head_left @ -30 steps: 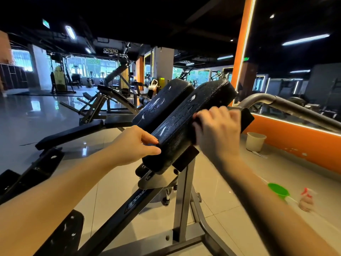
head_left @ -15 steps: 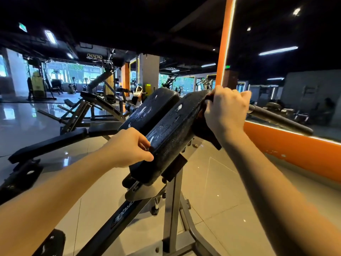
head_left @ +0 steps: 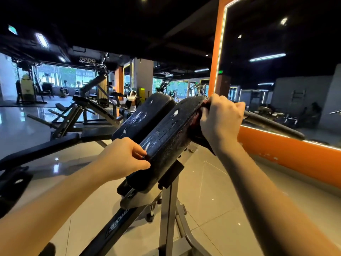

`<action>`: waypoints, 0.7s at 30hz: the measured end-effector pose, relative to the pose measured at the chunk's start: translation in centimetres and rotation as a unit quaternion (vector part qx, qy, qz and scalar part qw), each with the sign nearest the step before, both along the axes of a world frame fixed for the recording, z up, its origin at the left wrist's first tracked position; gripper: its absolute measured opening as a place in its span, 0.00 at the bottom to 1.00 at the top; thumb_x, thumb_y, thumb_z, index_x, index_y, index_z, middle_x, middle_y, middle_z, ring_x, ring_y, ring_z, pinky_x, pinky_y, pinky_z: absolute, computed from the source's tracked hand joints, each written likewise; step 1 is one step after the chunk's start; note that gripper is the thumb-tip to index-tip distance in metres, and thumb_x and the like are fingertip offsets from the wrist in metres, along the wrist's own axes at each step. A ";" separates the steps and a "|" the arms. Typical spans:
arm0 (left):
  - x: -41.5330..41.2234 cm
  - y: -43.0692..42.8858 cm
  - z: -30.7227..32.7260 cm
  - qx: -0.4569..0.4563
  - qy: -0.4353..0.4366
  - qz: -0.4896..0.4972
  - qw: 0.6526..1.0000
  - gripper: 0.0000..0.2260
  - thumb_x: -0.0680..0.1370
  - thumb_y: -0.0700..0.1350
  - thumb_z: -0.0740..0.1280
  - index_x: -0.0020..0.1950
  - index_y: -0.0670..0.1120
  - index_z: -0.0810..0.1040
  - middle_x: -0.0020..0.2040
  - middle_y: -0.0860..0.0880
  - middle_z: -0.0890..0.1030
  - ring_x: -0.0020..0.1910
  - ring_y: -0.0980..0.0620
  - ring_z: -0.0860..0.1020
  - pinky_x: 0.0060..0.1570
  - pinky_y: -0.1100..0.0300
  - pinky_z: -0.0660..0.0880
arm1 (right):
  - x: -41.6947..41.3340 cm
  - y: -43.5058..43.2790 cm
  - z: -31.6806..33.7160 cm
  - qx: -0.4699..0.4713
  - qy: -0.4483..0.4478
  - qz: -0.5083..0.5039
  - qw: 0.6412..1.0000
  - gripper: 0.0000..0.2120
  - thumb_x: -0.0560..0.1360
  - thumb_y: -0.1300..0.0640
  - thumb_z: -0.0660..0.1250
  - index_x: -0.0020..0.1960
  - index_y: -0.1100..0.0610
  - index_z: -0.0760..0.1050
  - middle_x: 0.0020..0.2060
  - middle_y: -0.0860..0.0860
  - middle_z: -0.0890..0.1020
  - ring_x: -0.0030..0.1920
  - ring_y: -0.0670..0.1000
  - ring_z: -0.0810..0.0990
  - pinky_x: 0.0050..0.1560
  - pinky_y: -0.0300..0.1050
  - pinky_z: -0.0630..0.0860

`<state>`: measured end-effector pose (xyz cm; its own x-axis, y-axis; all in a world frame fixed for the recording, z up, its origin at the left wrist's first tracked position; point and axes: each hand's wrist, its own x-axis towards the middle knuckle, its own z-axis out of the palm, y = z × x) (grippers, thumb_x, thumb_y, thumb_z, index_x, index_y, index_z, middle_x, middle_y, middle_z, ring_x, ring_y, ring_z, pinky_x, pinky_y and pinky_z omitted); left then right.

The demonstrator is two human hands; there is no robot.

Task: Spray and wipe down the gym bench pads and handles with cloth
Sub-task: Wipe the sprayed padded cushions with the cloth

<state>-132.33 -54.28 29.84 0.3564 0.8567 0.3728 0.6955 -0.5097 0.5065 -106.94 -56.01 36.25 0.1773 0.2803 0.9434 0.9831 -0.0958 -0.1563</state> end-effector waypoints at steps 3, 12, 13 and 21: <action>-0.5 0.1 -0.6 0.004 -0.007 -0.006 1.000 0.13 0.72 0.57 0.77 0.55 0.56 0.87 0.43 0.59 0.86 0.45 0.60 0.84 0.49 0.56 0.84 | -3.7 -1.5 -5.3 -0.019 0.002 0.047 0.999 0.06 0.76 0.54 0.69 0.50 0.56 0.78 0.41 0.54 0.81 0.41 0.57 0.78 0.53 0.55 0.70; -0.8 -0.4 -1.8 0.030 -0.017 -0.009 0.999 0.14 0.75 0.51 0.76 0.60 0.54 0.84 0.41 0.64 0.80 0.42 0.61 0.81 0.38 0.70 0.74 | -0.8 0.0 -1.6 0.008 -0.047 0.013 0.999 0.08 0.78 0.55 0.69 0.53 0.58 0.79 0.44 0.56 0.82 0.44 0.58 0.79 0.55 0.57 0.72; -0.9 -0.4 -2.0 0.031 -0.021 -0.006 0.999 0.14 0.75 0.51 0.76 0.60 0.54 0.84 0.42 0.64 0.80 0.42 0.60 0.81 0.38 0.70 0.73 | -0.5 0.3 -0.8 0.005 -0.028 0.006 1.000 0.09 0.79 0.55 0.68 0.55 0.59 0.79 0.45 0.56 0.82 0.45 0.57 0.79 0.56 0.56 0.73; -0.7 -0.6 -2.9 0.083 -0.039 0.026 0.995 0.15 0.74 0.54 0.76 0.60 0.53 0.85 0.41 0.62 0.80 0.39 0.61 0.79 0.32 0.73 0.69 | -7.0 -3.7 -12.8 -0.082 -0.126 0.141 0.979 0.04 0.75 0.56 0.70 0.49 0.56 0.80 0.41 0.53 0.79 0.41 0.57 0.76 0.48 0.54 0.71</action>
<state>-133.01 -54.84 26.97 0.2767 0.7973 0.5364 0.6849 -0.5552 0.4719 -113.90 -59.73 23.42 -0.1616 0.4359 0.8854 0.9794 0.1809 0.0897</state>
